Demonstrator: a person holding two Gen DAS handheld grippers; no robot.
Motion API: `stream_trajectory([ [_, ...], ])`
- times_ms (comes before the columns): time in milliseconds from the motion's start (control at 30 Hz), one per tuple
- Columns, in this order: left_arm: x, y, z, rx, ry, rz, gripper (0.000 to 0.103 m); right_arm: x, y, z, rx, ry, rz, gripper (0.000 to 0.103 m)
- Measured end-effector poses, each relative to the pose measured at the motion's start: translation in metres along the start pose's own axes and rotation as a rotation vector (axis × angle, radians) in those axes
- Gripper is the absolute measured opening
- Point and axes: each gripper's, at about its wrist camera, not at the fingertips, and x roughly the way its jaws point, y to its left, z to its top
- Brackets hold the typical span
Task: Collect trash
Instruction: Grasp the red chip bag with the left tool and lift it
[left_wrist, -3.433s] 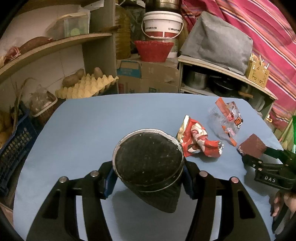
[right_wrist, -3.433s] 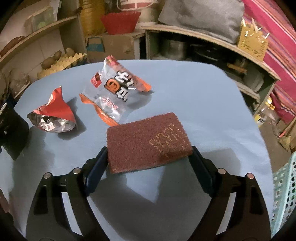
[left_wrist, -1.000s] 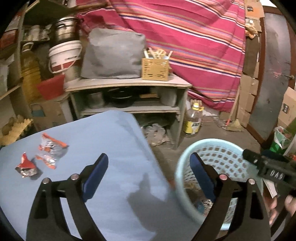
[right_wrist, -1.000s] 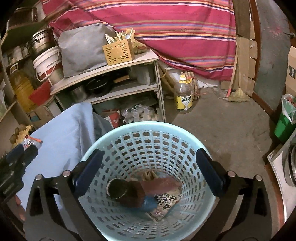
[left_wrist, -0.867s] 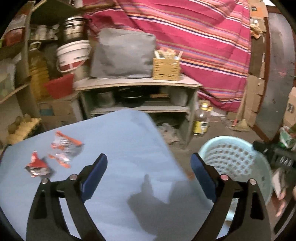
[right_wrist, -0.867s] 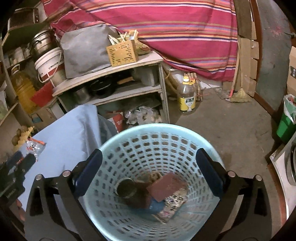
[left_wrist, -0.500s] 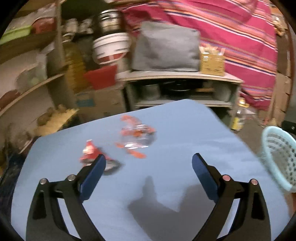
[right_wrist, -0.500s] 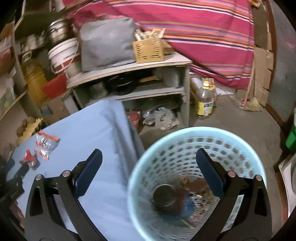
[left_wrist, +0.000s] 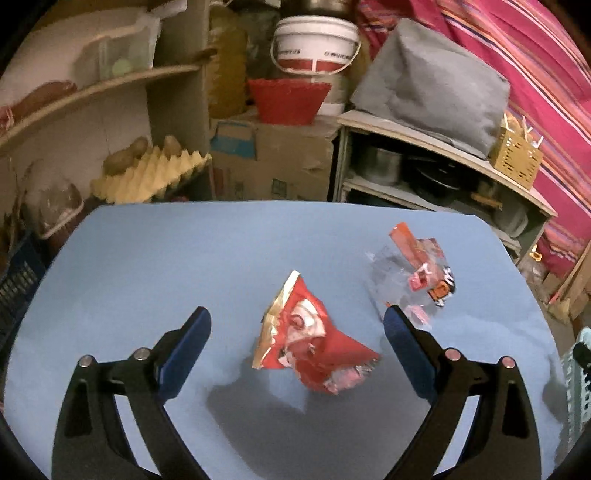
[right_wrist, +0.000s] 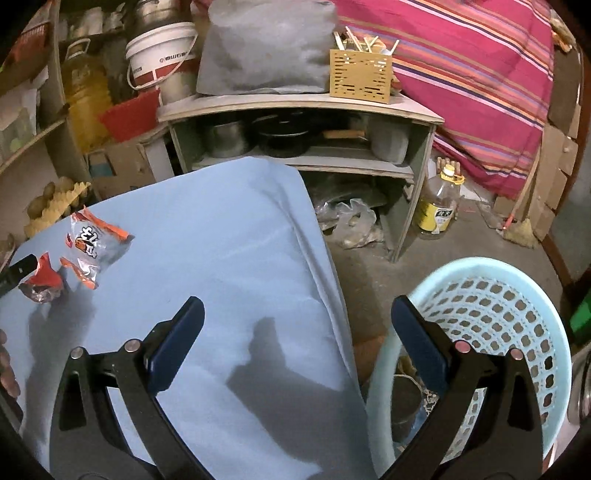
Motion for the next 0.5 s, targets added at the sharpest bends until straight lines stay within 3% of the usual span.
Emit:
stream_trajectory([
  [67,0.008,0.001,-0.003,0.011,0.03,-0.009,0.088,0.005,0.001,0.001,0.014,0.003,0.008,0.098],
  [267,0.026,-0.008,-0.018,0.065,0.111,-0.032,0.055,0.015,0.009,0.004,0.079,0.017,0.067,0.098],
  [367,0.025,-0.01,-0.022,0.109,0.094,-0.02,0.047,0.017,0.021,0.005,0.054,0.019,0.069,0.098],
  [400,0.024,-0.01,-0.023,0.119,0.096,-0.033,0.036,0.017,0.024,0.005,0.044,0.02,0.066,0.098],
  [467,0.02,-0.011,-0.024,0.136,0.093,-0.042,0.036,0.02,0.035,0.004,0.013,0.021,0.06,0.098],
  [500,0.018,-0.011,-0.026,0.151,0.086,-0.043,0.025,0.021,0.039,0.003,0.003,0.023,0.061,0.098],
])
